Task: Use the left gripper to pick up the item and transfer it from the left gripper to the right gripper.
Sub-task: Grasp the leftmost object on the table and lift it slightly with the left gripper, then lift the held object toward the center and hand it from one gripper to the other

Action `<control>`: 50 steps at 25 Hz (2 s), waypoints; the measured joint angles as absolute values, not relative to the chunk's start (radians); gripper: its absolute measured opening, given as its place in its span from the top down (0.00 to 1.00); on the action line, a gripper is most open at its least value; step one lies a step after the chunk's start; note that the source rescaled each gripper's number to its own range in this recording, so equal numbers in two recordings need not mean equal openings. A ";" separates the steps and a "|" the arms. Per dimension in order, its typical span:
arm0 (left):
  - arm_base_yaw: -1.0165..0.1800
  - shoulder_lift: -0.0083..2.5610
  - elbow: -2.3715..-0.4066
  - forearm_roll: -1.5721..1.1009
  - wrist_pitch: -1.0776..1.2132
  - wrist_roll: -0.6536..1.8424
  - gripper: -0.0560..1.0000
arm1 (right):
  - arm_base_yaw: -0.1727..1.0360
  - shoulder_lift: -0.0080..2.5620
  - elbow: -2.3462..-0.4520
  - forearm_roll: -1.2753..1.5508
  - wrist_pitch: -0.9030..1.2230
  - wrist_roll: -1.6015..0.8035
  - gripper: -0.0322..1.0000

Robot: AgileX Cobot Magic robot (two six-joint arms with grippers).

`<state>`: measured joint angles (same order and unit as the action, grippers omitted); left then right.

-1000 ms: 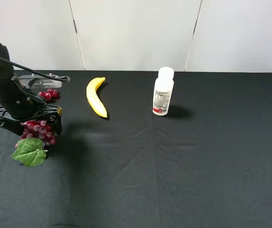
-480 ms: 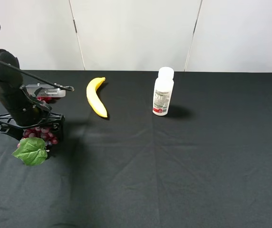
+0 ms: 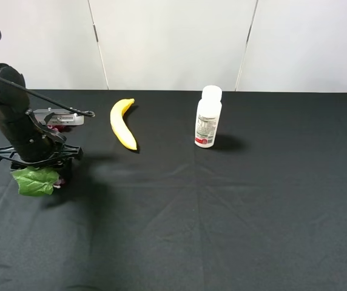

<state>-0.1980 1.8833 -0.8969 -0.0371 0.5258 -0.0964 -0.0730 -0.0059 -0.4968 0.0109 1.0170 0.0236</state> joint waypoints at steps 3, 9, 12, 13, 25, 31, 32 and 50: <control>-0.198 1.883 -0.897 -0.038 0.530 -0.096 0.83 | -0.073 -0.006 -0.497 0.011 1.017 0.024 0.00; -0.198 1.883 -0.897 -0.039 0.534 -0.096 0.86 | -0.073 -0.006 -0.497 0.011 1.017 0.024 0.00; -0.198 1.883 -0.897 -0.039 0.537 -0.096 0.87 | -0.073 -0.006 -0.497 0.011 1.017 0.024 0.00; -0.198 1.883 -0.898 -0.039 0.542 -0.096 0.87 | -0.073 -0.006 -0.497 0.011 1.017 0.024 0.00; -0.190 1.761 -0.965 -0.022 0.736 -0.092 0.90 | -0.073 -0.006 -0.497 0.011 1.017 0.024 0.00; -0.190 1.608 -0.966 0.000 0.797 -0.091 0.90 | -0.073 -0.006 -0.497 0.011 1.017 0.024 0.00; -0.190 1.585 -0.966 0.000 0.815 -0.091 0.91 | -0.073 -0.006 -0.497 0.011 1.017 0.024 0.00; -0.190 1.202 -0.968 0.028 1.118 -0.041 0.92 | -0.073 -0.006 -0.497 0.011 1.017 0.024 0.00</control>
<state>-0.1901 1.2018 -0.9675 0.0278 1.1178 -0.0412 -0.0730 -0.0059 -0.4968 0.0109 1.0170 0.0236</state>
